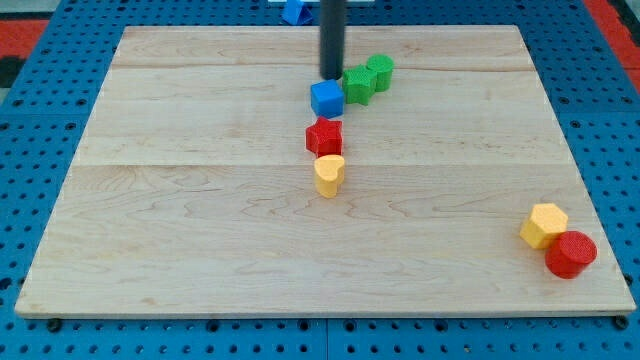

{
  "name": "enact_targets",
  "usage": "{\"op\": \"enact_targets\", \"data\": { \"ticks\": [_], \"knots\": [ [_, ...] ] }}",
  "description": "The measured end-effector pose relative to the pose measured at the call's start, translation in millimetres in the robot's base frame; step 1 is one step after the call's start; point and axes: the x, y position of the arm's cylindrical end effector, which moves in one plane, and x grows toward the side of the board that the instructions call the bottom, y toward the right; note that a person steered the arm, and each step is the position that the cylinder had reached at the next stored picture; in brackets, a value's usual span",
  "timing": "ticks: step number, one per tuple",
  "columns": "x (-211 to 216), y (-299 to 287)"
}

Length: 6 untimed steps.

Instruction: Move the yellow heart to the right of the red star

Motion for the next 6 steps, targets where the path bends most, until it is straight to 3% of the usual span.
{"op": "enact_targets", "data": {
  "ticks": [2,3,4,5,6],
  "knots": [
    [29,-5],
    [65,-42],
    [63,-108],
    [141,-116],
    [197,-62]
  ]
}}
